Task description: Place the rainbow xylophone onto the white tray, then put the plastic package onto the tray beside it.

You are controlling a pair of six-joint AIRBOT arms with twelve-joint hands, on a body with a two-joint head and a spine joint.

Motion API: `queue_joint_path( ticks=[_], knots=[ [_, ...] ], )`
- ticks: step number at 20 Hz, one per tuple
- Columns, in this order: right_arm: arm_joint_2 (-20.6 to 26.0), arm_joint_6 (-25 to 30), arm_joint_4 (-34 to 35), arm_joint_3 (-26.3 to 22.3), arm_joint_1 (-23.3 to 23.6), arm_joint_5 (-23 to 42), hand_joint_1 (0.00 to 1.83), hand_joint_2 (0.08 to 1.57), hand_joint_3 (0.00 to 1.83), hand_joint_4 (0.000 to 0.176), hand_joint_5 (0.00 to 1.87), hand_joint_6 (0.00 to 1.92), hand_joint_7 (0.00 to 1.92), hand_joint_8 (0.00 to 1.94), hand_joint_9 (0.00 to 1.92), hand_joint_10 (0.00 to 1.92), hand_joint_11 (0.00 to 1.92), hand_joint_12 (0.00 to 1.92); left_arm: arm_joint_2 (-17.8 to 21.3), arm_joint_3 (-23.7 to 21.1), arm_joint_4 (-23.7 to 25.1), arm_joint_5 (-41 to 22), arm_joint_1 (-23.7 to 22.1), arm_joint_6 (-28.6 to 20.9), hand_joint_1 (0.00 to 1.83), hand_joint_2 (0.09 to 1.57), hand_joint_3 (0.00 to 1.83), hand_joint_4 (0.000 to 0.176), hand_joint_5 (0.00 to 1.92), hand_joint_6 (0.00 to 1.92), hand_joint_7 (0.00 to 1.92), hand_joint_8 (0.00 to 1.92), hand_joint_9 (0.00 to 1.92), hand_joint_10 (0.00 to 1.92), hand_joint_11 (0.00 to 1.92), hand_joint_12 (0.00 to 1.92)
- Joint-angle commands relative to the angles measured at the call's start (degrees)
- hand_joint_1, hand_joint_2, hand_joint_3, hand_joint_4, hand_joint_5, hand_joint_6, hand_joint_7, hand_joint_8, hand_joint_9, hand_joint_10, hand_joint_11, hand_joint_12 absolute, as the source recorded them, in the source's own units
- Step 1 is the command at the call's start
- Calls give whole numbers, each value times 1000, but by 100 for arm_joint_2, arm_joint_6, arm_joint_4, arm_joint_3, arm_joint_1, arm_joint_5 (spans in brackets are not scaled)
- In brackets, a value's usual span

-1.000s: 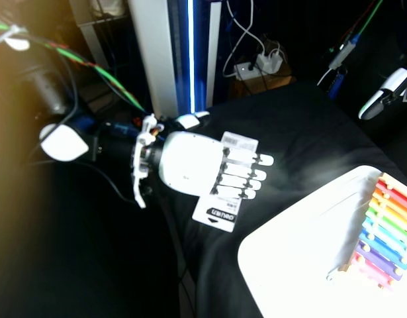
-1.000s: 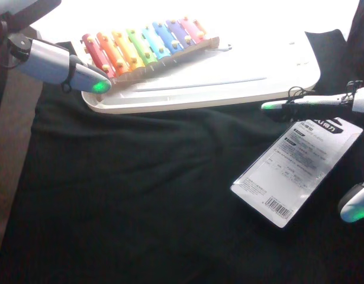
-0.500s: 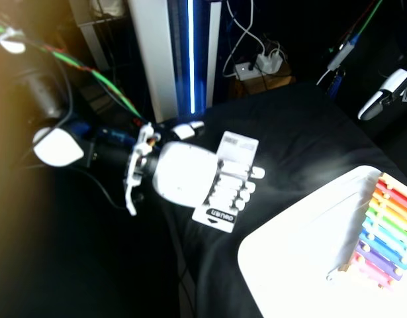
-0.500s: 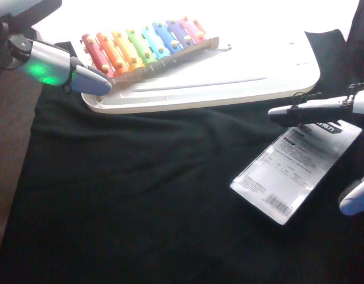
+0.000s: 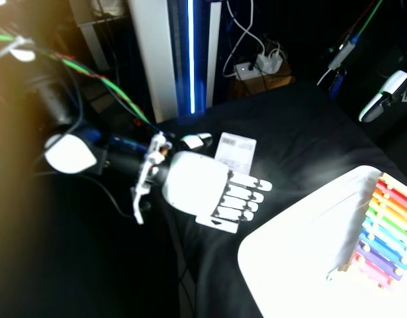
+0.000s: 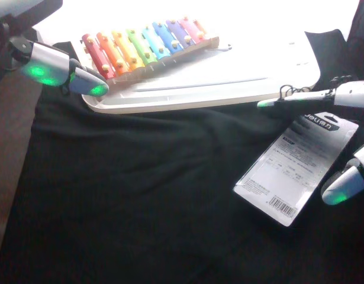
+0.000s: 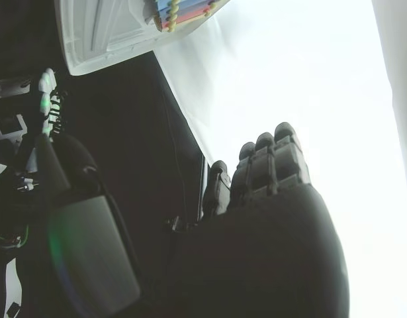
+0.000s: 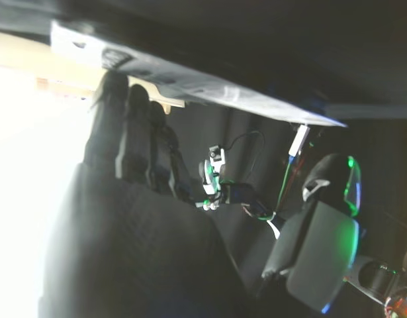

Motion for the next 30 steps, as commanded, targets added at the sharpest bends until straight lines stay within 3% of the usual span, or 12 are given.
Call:
queue_joint_path(
  ticks=[1, 3, 5, 10, 14, 17, 20, 21, 23, 27, 29, 30],
  knots=[
    [-35, 67, 279, 42, 100, 426, 868, 617, 0, 34, 98, 5, 252, 7, 282, 9, 259, 142, -9, -9, -127, -656, -68, 3, 952, 739, 3, 176, 0, 0, 0, 0, 0, 0, 0, 0],
    [-110, 180, 145, 111, 141, 403, 844, 616, 0, 56, 96, 2, 248, 2, 280, 5, 272, 158, -11, -9, -127, -657, -67, 3, 931, 744, 4, 176, 0, 0, 0, 0, 0, 0, 0, 0],
    [-201, 437, -146, 212, 204, 376, 823, 622, 0, 27, 113, 1, 250, 2, 292, 2, 184, 415, -11, -10, -128, -669, -50, 3, 923, 739, 2, 176, 0, 0, 0, 0, 0, 0, 0, 0],
    [-217, 746, -665, 262, 291, 296, 818, 614, 0, 15, 135, 1, 254, 0, 280, 1, 46, 692, -6, -11, -135, -685, -10, 3, 926, 751, 6, 176, 0, 0, 0, 0, 0, 0, 0, 0],
    [-184, 758, -641, 242, 300, 298, 817, 661, 17, 68, 43, 0, 196, 2, 223, 0, 1, 628, 9, -24, -205, -741, 86, 3, 910, 738, 0, 176, 0, 0, 0, 0, 0, 0, 0, 0],
    [-144, 745, -598, 229, 428, 312, 765, 664, 3, 59, 43, 0, 216, 3, 249, 4, 0, 669, 17, -24, -222, -757, 109, 3, 919, 743, 1, 176, 0, 0, 0, 0, 0, 0, 0, 0],
    [-109, 709, -593, 183, 568, 354, 780, 648, 0, 87, 73, 3, 231, 2, 248, 1, 0, 664, 16, -24, -233, -762, 119, 3, 898, 742, 1, 176, 0, 0, 0, 0, 0, 0, 0, 0],
    [-102, 700, -561, 171, 596, 393, 784, 653, 0, 75, 75, 2, 253, 5, 269, 6, 0, 732, 16, -24, -241, -766, 127, 3, 878, 737, 0, 176, 0, 0, 0, 0, 0, 0, 0, 0],
    [-65, 566, -376, 121, 615, 512, 778, 626, 0, 108, 67, 2, 259, 3, 272, 4, 0, 773, 12, -26, -252, -776, 139, 3, 852, 735, 0, 176, 0, 0, 0, 0, 0, 0, 0, 0],
    [68, 435, -292, -53, 636, 621, 791, 606, 0, 77, 99, 4, 224, 0, 224, 0, 0, 685, 7, -31, -257, -776, 165, 3, 843, 730, 0, 176, 0, 0, 0, 0, 0, 0, 0, 0],
    [165, 408, -292, -183, 636, 656, 772, 613, 1, 87, 83, 0, 216, 0, 218, 0, 0, 689, 7, -34, -268, -775, 173, 3, 850, 725, 0, 175, 0, 0, 0, 0, 0, 0, 0, 0],
    [209, 388, -292, -239, 636, 680, 792, 614, 1, 70, 109, 5, 232, 4, 233, 5, 0, 735, 7, -36, -275, -775, 179, 3, 870, 729, 0, 169, 0, 0, 0, 0, 0, 0, 0, 0]
  ],
)
